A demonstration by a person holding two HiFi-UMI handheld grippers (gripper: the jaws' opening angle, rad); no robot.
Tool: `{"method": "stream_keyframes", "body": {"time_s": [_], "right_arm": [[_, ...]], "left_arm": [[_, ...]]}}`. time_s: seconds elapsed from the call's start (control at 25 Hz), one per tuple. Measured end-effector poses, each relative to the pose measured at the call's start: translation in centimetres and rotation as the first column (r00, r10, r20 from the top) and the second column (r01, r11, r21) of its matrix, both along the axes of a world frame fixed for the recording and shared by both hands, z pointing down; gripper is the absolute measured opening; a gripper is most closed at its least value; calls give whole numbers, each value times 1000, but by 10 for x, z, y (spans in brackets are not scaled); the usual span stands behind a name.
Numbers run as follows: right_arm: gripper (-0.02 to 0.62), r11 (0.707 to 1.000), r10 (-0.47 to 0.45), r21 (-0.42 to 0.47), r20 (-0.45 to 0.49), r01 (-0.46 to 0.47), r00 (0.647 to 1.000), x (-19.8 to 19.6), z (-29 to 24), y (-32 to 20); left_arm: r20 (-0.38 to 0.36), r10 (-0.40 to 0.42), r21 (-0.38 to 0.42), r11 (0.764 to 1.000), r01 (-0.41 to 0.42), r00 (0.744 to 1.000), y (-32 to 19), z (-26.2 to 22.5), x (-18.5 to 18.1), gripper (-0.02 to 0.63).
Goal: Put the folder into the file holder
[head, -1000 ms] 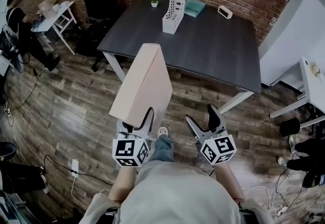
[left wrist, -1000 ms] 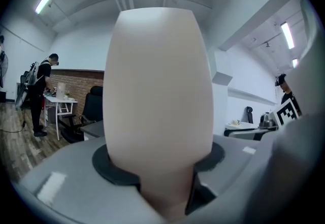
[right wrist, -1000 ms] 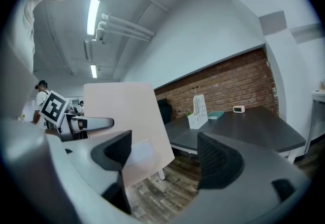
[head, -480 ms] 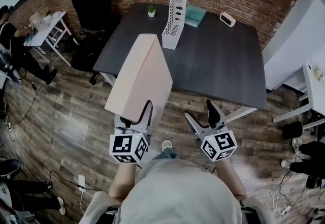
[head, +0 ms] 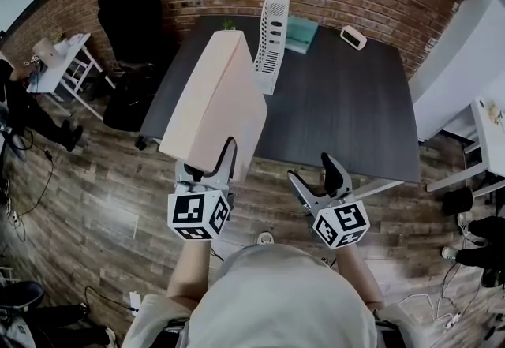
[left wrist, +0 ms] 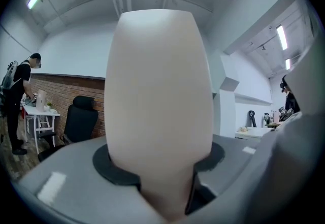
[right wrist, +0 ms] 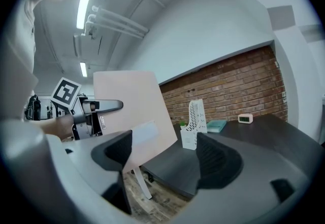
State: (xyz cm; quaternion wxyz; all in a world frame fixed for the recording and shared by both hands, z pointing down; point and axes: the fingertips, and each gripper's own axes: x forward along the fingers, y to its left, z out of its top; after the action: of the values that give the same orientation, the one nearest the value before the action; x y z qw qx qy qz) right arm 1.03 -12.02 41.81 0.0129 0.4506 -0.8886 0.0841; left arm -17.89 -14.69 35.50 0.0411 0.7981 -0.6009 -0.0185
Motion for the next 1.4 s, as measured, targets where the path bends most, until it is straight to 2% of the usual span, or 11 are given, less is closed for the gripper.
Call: {"method": "stream_keyframes", "body": {"time_s": [0.36, 0.56, 1.04, 1.4], "right_arm": [[380, 998, 38, -48, -4, -38, 999, 3, 12, -19], [380, 997, 41, -68, 17, -40, 999, 7, 20, -38], [380, 999, 23, -31, 17, -22, 1000, 26, 11, -146], [380, 999, -11, -40, 15, 12, 1000, 30, 8, -208]], "left_arm": [[12, 11, 39, 999, -11, 1000, -66, -15, -2, 270], [-18, 11, 45, 999, -10, 1000, -103, -16, 2, 270], [0, 2, 0, 1000, -2, 1000, -193, 5, 20, 270], [22, -9, -14, 1000, 9, 1000, -252, 4, 31, 270]]}}
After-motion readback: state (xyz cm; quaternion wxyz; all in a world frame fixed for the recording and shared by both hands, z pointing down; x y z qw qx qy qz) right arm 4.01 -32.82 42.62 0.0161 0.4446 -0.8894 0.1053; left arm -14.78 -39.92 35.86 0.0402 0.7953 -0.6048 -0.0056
